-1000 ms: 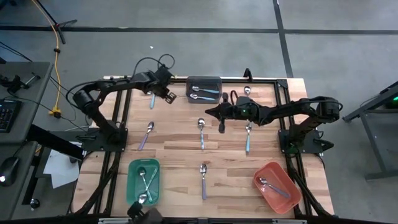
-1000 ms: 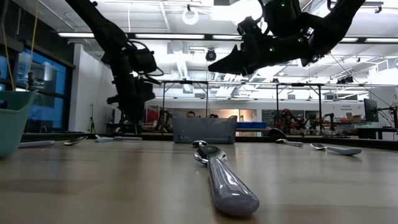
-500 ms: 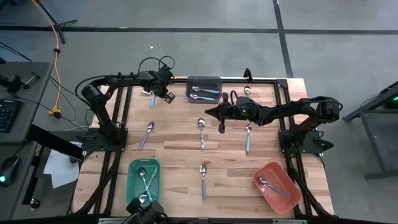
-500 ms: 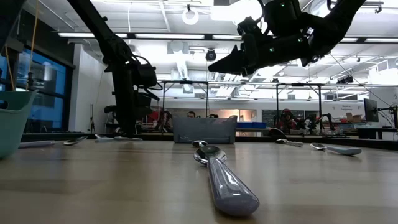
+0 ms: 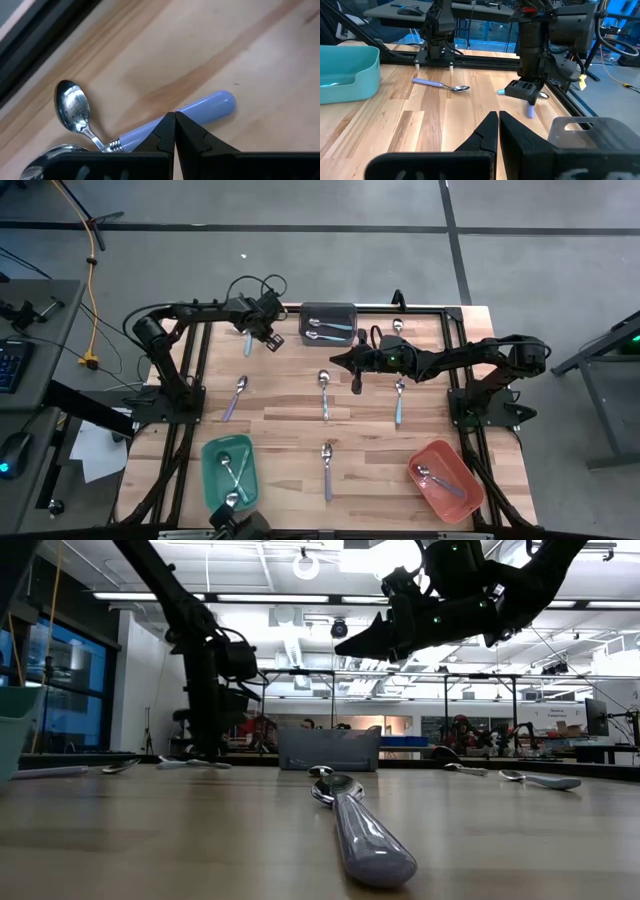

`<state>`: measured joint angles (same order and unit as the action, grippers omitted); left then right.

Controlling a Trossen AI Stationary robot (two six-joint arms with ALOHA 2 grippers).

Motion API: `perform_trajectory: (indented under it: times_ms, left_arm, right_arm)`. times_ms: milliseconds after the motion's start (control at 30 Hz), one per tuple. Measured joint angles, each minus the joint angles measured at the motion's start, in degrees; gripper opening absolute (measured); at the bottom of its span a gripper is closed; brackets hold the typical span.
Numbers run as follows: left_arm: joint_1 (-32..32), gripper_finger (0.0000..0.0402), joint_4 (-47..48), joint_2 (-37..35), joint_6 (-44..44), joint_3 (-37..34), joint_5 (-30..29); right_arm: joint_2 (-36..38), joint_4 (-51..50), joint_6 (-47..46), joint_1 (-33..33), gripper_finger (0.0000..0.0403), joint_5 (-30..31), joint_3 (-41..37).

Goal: Sort silverware by color (type)
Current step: Put the purple spoon into the orange bin

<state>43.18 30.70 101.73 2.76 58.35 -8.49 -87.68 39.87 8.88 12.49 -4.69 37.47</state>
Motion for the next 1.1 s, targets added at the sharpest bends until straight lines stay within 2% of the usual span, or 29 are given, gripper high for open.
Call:
perform_trajectory:
  times_ms: [367,600,700,833,967,1100]
  left_arm:
    - [-5.60,0.0000,0.98,-1.72,1.66,-0.02,3.94]
    - [-11.11,0.0000,-4.39,-8.54,4.70,-2.88,3.28]
    - [-14.14,0.0000,-10.16,-14.71,7.27,-8.00,3.08]
    - [-19.13,0.0000,-21.81,-24.67,11.99,-18.64,2.95]
    - [-24.91,0.0000,-32.59,-33.56,14.61,-28.71,1.24]
    - [-30.66,0.0000,-38.84,-40.33,15.13,-36.30,-4.25]
  right_arm:
    - [0.00,-0.65,0.00,0.00,0.0000,-0.02,0.00]
    - [0.00,-1.09,-0.02,0.00,0.0000,0.00,0.00]
    - [0.00,-1.14,-0.23,-0.24,0.0000,1.12,0.00]
    - [0.00,-3.65,-2.76,-0.87,0.0000,4.57,1.05]
    - [-0.92,-13.61,-5.89,-1.72,0.0005,7.19,7.41]
    - [-5.72,-18.62,-6.39,-2.16,0.0023,8.20,14.56]
